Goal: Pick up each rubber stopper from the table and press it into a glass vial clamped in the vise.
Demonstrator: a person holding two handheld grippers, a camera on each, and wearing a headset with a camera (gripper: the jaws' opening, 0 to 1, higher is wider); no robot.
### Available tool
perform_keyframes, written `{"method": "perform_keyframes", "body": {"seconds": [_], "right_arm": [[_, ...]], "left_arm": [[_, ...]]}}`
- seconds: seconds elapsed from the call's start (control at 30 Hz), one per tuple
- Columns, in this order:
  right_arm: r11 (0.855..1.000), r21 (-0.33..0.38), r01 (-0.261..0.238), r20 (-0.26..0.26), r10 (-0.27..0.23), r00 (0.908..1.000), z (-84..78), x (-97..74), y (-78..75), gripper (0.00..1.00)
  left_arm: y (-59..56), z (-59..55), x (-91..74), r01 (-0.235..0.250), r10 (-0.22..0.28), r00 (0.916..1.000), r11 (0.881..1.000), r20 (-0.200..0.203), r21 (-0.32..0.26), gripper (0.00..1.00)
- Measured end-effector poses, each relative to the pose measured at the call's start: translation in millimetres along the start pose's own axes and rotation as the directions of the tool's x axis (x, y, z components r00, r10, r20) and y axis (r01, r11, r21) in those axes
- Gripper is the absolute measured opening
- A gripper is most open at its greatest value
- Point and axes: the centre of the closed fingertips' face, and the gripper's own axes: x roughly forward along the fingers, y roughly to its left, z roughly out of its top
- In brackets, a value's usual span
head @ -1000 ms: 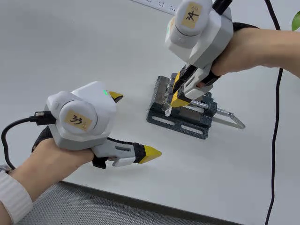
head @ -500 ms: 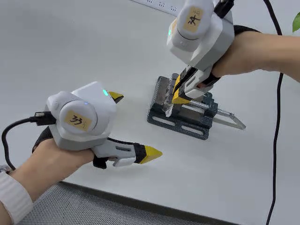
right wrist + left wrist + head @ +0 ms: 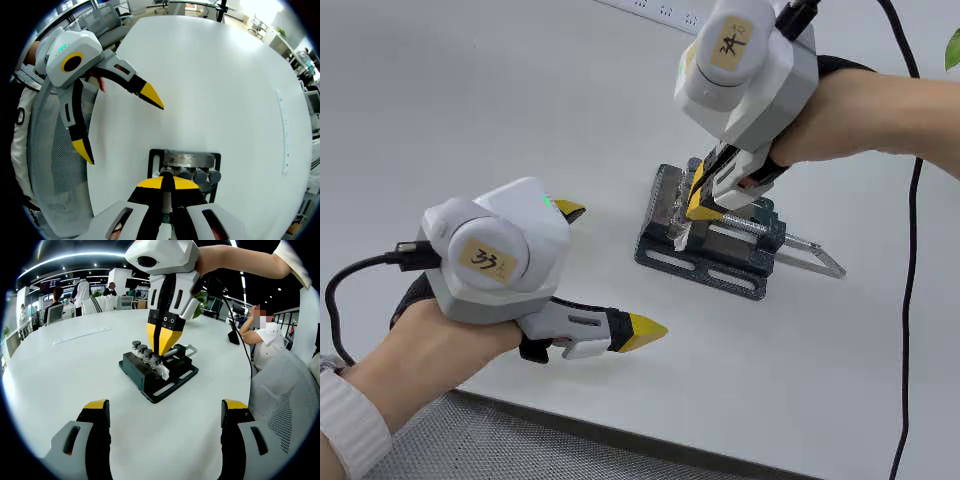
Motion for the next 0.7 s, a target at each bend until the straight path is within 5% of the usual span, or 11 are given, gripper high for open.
{"method": "perform_keyframes", "body": {"seconds": [0.7], "right_arm": [[1.0, 0.0, 0.003, -0.001, -0.003, 1.0, -0.7, 0.6, -1.4, 0.01]], "left_arm": [[0.3, -0.7, -0.1, 0.0, 0.0, 1.0, 1.0, -0.003, 0.0, 0.9]]}}
